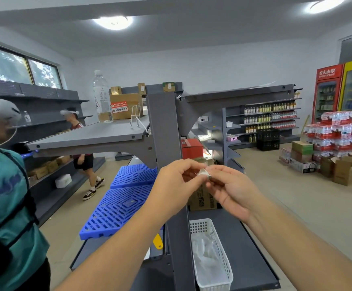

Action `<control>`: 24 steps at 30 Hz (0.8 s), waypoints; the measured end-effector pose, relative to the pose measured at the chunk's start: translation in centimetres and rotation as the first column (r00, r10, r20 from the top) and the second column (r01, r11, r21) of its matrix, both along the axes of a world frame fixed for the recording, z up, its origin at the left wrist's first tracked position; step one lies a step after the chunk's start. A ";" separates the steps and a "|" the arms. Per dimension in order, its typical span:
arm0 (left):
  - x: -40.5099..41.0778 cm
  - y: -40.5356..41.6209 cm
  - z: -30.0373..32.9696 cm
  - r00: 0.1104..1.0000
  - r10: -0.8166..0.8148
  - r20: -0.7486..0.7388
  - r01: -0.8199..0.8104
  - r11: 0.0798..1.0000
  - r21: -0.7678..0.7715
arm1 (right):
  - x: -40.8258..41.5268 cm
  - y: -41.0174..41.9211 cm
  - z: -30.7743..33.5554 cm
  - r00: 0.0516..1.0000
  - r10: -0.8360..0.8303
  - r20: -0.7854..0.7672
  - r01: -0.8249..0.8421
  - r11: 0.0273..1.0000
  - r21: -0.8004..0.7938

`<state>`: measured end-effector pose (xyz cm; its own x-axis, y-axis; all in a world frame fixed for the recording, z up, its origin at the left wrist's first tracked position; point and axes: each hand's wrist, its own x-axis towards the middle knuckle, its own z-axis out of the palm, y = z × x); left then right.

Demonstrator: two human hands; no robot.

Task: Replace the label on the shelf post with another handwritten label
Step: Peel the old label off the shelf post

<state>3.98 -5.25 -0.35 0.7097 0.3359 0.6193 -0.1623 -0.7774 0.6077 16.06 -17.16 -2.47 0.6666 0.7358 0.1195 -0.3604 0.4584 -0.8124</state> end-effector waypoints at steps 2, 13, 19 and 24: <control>0.1 0.0 -0.1 0.999 0.032 0.020 -0.033 0.999 0.027 | 0.0 0.1 -0.1 1.000 0.024 0.006 -0.024 1.000 -0.007; 0.3 0.0 -1.4 0.968 0.127 0.215 -0.191 0.933 0.307 | 0.1 -0.6 -0.2 0.985 0.006 0.174 0.009 0.997 -0.082; -0.1 0.1 -2.0 0.975 0.083 0.205 -0.161 0.904 0.396 | 1.1 0.3 -1.6 0.990 -0.023 0.136 0.028 0.999 -0.035; -1.3 0.4 -3.0 0.969 0.136 0.206 -0.205 0.909 0.362 | 3.9 1.1 -5.3 0.865 -0.174 0.470 0.352 0.879 -0.322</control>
